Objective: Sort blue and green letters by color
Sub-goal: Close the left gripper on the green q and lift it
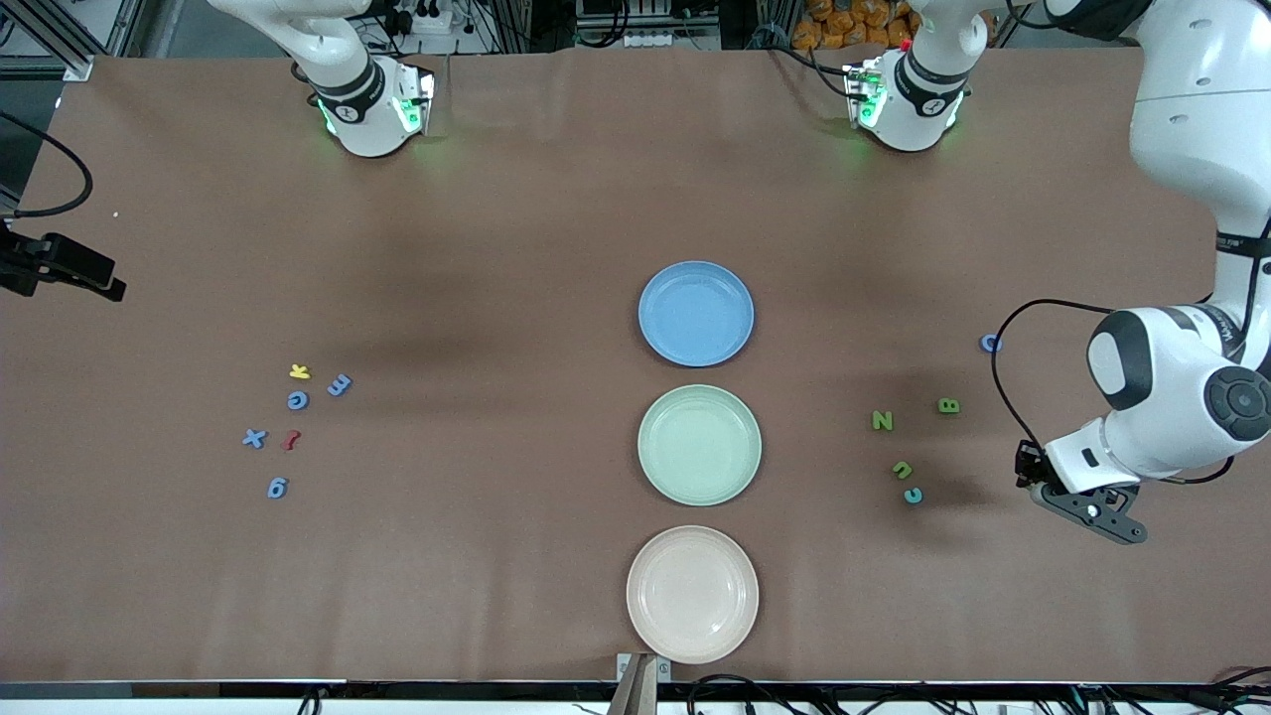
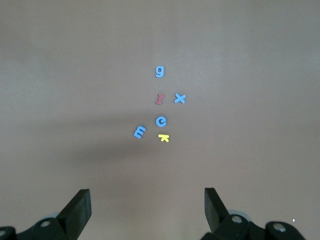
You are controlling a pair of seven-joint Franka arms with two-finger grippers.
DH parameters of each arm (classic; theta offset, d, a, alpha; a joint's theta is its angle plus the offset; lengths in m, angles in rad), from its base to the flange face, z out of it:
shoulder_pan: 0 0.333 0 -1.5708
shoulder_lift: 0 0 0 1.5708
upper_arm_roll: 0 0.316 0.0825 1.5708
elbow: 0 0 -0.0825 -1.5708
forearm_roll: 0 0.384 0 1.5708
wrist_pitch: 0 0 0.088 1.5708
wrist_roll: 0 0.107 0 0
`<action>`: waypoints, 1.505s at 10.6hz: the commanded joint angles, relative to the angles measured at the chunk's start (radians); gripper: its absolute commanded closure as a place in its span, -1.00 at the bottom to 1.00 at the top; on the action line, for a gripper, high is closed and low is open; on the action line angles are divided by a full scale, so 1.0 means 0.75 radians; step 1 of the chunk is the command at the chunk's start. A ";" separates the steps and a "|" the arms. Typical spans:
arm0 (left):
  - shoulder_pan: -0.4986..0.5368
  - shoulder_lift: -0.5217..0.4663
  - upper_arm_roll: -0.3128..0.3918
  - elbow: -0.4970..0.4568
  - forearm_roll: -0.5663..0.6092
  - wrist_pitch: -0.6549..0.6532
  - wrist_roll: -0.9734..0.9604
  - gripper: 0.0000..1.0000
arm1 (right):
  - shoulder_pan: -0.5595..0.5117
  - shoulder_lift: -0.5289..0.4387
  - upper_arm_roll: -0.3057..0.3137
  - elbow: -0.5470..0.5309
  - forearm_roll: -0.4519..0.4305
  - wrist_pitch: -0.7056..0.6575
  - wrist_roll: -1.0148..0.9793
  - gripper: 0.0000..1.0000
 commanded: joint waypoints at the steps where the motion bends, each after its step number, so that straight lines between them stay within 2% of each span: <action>1: -0.030 -0.035 0.001 -0.030 -0.019 -0.021 -0.220 1.00 | 0.000 0.004 0.000 0.013 -0.009 0.000 -0.002 -1.00; 5: -0.032 -0.090 -0.099 -0.065 -0.021 -0.025 -0.480 1.00 | 0.000 0.004 0.000 0.015 0.012 0.004 0.002 -1.00; 6: -0.046 -0.090 -0.132 -0.065 -0.019 -0.025 -0.564 1.00 | -0.004 0.028 0.000 0.007 -0.004 0.071 -0.014 -1.00; 7: -0.074 -0.098 -0.140 -0.063 -0.019 -0.045 -0.637 1.00 | -0.010 0.071 0.000 0.011 -0.009 0.116 -0.018 -1.00; 10: -0.136 -0.137 -0.147 -0.055 -0.015 -0.097 -0.771 1.00 | 0.006 0.071 0.002 0.017 -0.003 0.127 -0.016 -1.00; 11: -0.178 -0.135 -0.149 -0.053 -0.017 -0.097 -0.856 1.00 | 0.006 0.116 0.002 0.015 0.000 0.186 -0.016 -1.00; 16: -0.387 -0.053 -0.145 -0.002 -0.005 -0.091 -1.265 1.00 | -0.006 0.135 0.000 -0.010 0.022 0.198 -0.076 -1.00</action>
